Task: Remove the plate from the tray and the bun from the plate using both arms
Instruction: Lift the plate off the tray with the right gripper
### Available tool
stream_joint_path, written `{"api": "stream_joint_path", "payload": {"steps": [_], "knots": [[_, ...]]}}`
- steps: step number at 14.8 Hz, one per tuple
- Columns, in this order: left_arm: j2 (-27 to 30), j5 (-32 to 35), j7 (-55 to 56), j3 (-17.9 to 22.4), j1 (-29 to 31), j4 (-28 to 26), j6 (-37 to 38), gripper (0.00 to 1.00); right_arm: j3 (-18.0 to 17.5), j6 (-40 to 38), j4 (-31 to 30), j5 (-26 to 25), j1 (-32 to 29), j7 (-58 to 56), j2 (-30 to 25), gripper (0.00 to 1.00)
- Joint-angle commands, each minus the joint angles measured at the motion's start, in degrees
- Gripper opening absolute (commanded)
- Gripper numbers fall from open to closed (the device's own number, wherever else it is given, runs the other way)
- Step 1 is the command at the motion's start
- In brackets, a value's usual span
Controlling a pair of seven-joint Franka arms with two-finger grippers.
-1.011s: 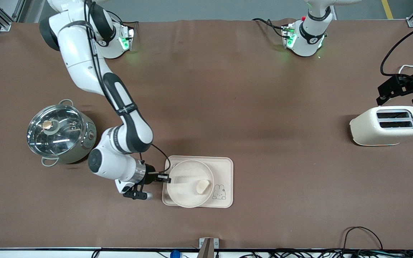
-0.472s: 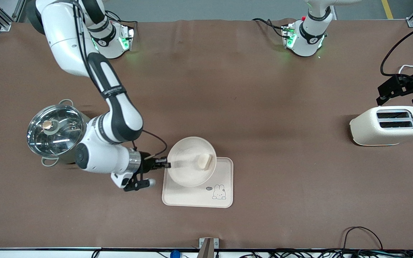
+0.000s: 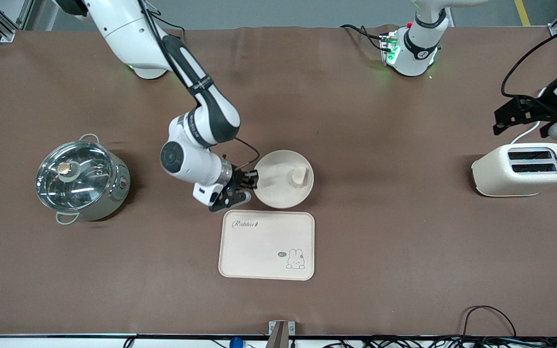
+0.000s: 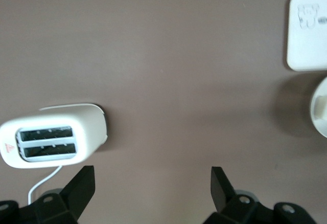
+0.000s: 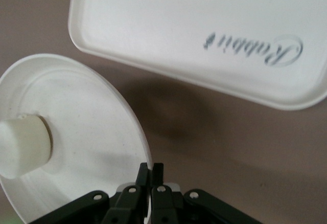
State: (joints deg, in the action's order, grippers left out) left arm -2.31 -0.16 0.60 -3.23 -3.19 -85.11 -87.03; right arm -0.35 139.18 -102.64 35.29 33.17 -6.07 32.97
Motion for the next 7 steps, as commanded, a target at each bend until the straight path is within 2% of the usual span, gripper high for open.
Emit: {"api": "stream_joint_path", "payload": {"steps": [1,4,7], "knots": [[-0.6,-3.4,4.9,-0.5,-1.7,-1.6,1.5,1.00,0.0,2.8,-7.6,1.3,0.9,-1.8,-3.9,0.02],[-3.7,-3.7,10.9,-0.4,-7.7,-1.9,0.7,1.00,-0.1,5.2,-8.5,1.4,2.7,-1.8,-3.5,0.02],[-8.1,-3.4,24.4,-0.4,-15.3,-1.9,-3.3,1.00,-0.1,5.9,-8.4,1.4,2.9,-1.8,-2.5,0.03]]}}
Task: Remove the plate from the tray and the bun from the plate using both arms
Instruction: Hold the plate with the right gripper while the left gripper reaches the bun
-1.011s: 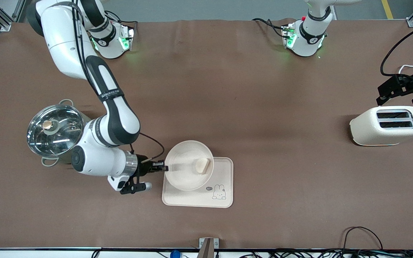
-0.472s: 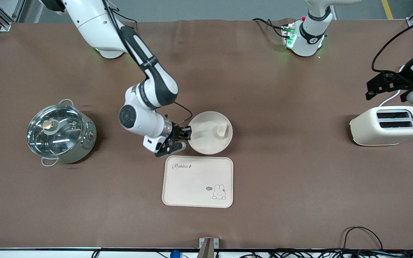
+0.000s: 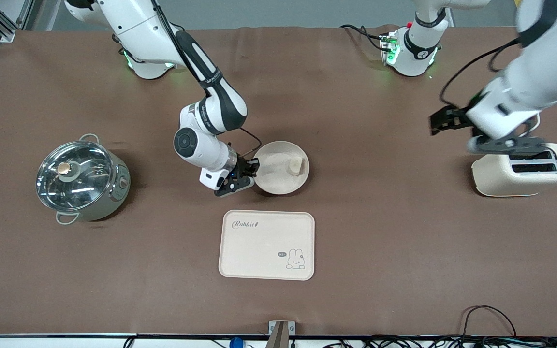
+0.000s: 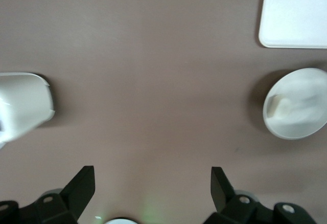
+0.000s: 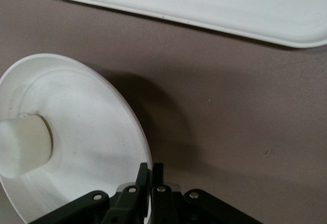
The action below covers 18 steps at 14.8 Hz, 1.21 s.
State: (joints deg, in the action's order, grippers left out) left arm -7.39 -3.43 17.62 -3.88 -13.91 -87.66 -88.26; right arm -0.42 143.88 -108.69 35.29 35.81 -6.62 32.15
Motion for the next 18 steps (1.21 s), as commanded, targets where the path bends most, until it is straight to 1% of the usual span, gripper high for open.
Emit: {"api": "stream_joint_path", "payload": {"steps": [1,4,6,7,8,11,12,15,17,18], "knots": [[-4.5,0.2,10.6,0.3,-7.4,0.7,-3.8,1.00,0.0,1.4,-2.2,1.4,0.3,-1.3,-1.4,0.04],[-9.5,-0.1,20.8,0.2,-12.8,0.7,-10.0,1.00,0.1,1.4,-1.7,1.4,-0.2,-1.3,-0.6,0.05],[-12.9,-0.1,23.2,0.3,-16.0,0.7,-14.5,1.00,0.1,1.4,-1.5,1.4,-0.6,-1.3,-0.4,0.07],[-14.1,0.1,24.2,0.3,-17.5,0.7,-16.0,1.00,0.1,1.2,-1.2,1.4,-0.7,-1.1,-0.1,0.12],[-15.7,0.0,25.3,0.3,-18.7,0.8,-17.1,1.00,0.1,1.0,-0.7,1.4,-0.7,-0.9,0.3,0.21],[-20.5,-0.3,29.6,0.3,-21.9,0.7,-21.5,1.00,0.2,0.5,0.0,1.4,-1.5,-1.1,0.2,0.74],[-22.0,-0.3,31.6,0.3,-23.1,0.7,-23.7,1.00,0.2,-0.3,0.6,1.4,-2.0,-1.1,0.1,1.00],[-25.9,-0.3,34.2,0.2,-24.8,0.7,-29.2,1.00,1.3,-9.5,4.4,0.6,-5.3,-1.0,-1.3,1.00],[-27.8,-0.3,34.3,0.2,-25.0,0.6,-31.1,1.00,2.3,-12.3,6.4,0.5,-7.0,-1.0,-2.9,1.00],[-28.5,-0.3,34.3,0.2,-25.7,0.5,-31.4,1.00,3.9,-12.4,6.4,0.3,-7.2,-1.2,-3.7,1.00]]}}
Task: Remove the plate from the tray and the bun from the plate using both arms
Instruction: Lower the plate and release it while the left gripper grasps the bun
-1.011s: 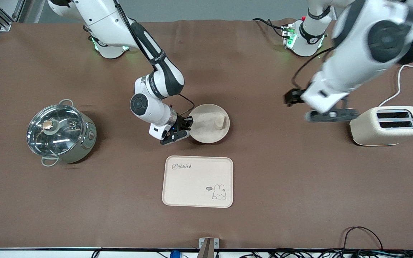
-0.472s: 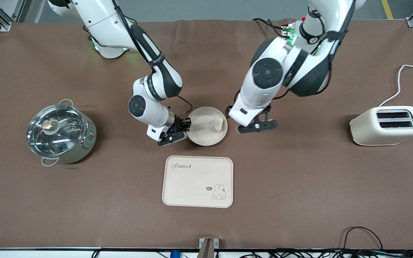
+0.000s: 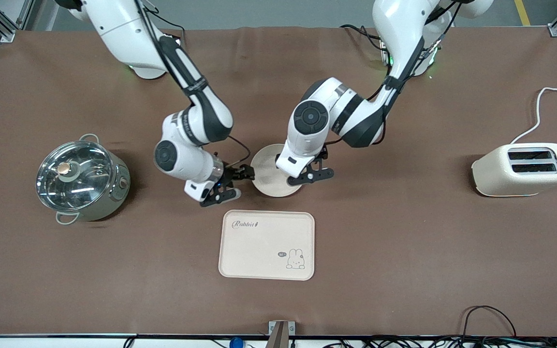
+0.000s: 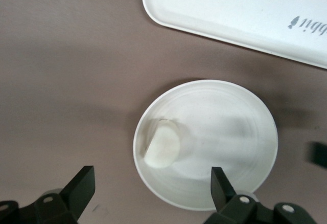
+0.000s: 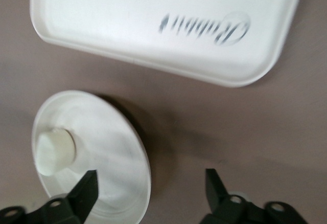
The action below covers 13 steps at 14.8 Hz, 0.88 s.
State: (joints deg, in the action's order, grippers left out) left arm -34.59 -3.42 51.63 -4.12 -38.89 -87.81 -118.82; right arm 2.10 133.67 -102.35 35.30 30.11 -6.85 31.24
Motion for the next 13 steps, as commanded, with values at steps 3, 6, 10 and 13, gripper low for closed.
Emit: {"api": "stream_joint_path", "payload": {"steps": [3,6,10,13], "knots": [[-2.2,0.3,0.3,0.5,-2.5,-3.4,-6.8,1.00,5.6,-5.3,0.5,-3.7,-1.5,-0.7,-6.5,1.00],[-2.8,0.3,0.8,0.5,-3.3,-6.7,-11.2,1.00,11.6,-16.0,5.3,-13.0,-1.5,-0.6,-8.9,1.00],[-4.8,0.3,1.0,0.6,-4.0,-7.1,-13.1,0.99,18.4,-29.9,12.3,-17.9,-1.5,-0.6,-10.8,1.00],[-5.3,0.3,1.7,0.6,-4.2,-7.1,-14.1,0.86,19.5,-31.2,12.3,-25.0,-1.5,-0.8,-15.0,1.00]]}}
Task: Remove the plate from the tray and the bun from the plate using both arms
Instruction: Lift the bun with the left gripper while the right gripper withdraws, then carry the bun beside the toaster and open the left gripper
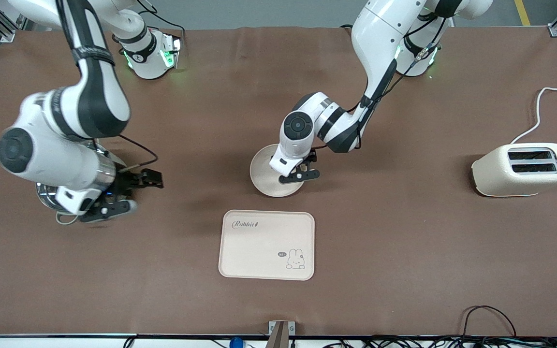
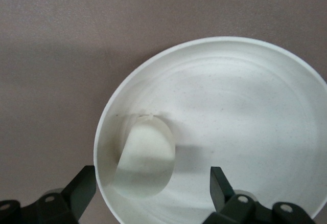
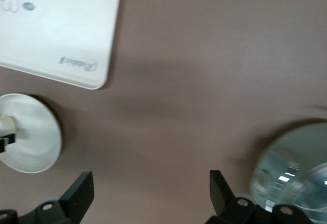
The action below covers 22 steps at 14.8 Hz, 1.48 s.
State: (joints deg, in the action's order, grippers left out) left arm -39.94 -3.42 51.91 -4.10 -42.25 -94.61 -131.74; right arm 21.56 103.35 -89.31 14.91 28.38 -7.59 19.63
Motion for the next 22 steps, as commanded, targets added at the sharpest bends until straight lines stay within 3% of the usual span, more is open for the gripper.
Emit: {"api": "stream_joint_path", "payload": {"steps": [1,3,5,7,10,12,14,19,22], "knots": [[0.0,0.4,1.4,0.6,-1.0,-0.3,-1.1,0.75,0.1,-1.6,-0.7,-6.4,0.2,0.1,-4.8,1.00],[0.0,0.3,1.4,0.6,-1.0,-0.3,-1.1,0.52,0.1,-2.5,-0.6,-6.9,-1.1,0.3,-8.4,1.00],[0.0,0.7,1.4,0.6,-1.0,-0.2,-1.1,0.23,-1.1,-3.2,-0.6,-6.8,-5.6,-0.4,-11.9,1.00],[0.2,2.9,1.6,0.6,-1.0,-0.1,-1.1,0.01,-5.6,-9.0,-0.5,-7.9,-11.1,-0.1,-14.8,1.00],[3.1,3.2,0.9,0.9,0.1,0.8,2.8,0.00,-11.0,-11.1,-1.0,-9.2,-17.3,0.3,-18.6,1.00],[6.8,3.1,-3.3,1.0,3.9,4.6,13.4,0.00,-12.9,-13.7,-1.0,-11.7,-18.8,0.6,-19.9,1.00],[9.3,2.6,-12.1,0.8,9.7,5.7,18.8,0.00,-15.5,-15.1,-1.3,-12.1,-21.1,0.8,-21.5,1.00],[8.3,2.1,-42.3,0.5,27.6,2.6,16.2,0.00,-15.6,-16.3,-3.6,-12.2,-22.1,3.2,-24.2,1.00],[4.7,2.0,-51.3,0.5,33.6,0.3,10.4,0.02,-15.4,-16.2,-3.8,-12.6,-22.9,2.9,-24.9,1.00]]}}
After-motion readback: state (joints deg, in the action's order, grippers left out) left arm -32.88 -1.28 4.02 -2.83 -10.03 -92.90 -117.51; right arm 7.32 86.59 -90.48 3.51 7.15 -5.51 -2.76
